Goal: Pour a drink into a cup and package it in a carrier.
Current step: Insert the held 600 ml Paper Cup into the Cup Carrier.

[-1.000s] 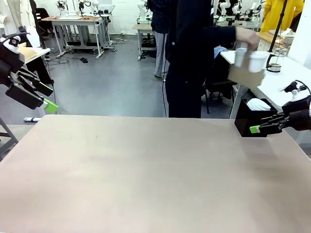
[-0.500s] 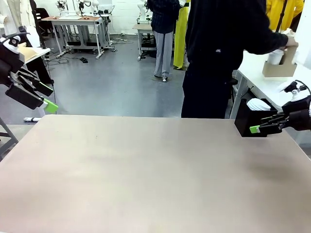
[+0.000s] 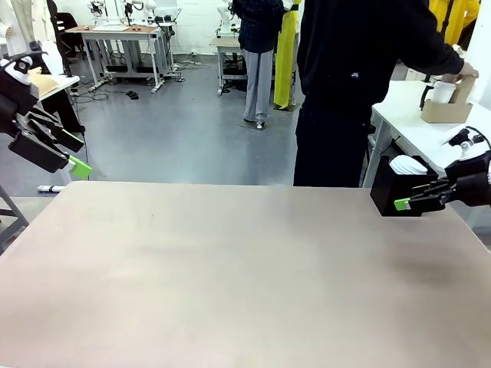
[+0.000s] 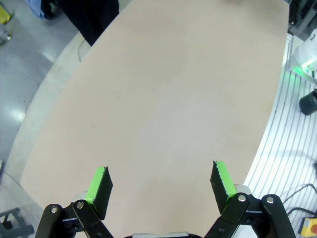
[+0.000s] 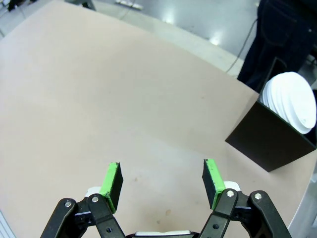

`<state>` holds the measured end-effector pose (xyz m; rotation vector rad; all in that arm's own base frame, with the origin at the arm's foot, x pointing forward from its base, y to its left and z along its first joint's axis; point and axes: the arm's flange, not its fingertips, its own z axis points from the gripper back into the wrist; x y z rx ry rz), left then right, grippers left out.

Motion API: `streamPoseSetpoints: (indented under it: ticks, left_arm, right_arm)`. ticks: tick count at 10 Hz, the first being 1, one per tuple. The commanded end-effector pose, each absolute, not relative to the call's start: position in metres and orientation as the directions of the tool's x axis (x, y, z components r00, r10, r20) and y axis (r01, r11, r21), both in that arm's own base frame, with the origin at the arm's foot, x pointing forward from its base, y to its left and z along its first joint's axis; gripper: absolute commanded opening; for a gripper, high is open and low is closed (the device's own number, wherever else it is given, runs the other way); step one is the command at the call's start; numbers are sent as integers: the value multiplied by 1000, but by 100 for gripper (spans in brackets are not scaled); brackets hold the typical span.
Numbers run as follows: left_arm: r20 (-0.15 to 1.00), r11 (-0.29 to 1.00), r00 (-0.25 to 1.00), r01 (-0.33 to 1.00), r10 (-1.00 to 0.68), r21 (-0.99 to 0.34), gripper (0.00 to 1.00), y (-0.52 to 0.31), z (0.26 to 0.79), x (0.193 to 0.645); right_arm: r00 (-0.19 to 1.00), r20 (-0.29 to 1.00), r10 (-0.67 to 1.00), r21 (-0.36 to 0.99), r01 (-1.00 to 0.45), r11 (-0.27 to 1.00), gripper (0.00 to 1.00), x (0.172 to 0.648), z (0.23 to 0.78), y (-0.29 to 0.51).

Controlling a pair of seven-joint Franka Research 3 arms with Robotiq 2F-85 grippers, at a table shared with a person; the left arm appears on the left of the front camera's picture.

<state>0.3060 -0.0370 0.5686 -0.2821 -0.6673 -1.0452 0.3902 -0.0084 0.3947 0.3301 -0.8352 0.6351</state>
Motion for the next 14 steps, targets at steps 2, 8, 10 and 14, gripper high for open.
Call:
streamPoseSetpoints:
  ticks: [2, 8, 10, 14]
  left_arm:
    - [648, 485, 321, 870, -691, 86, 100, -37, 568, 307]
    - [648, 485, 321, 870, -691, 86, 100, -37, 568, 307]
    - [648, 485, 321, 870, -691, 86, 100, -37, 568, 307]
    - [648, 485, 321, 870, -691, 86, 100, -37, 568, 307]
  right_arm:
    - [494, 774, 396, 16, -640, 768, 82, 390, 397, -10]
    - [494, 774, 396, 16, -640, 768, 82, 390, 397, -10]
    - [494, 774, 396, 16, -640, 768, 82, 390, 397, -10]
    - [494, 774, 396, 16, -640, 768, 82, 390, 397, -10]
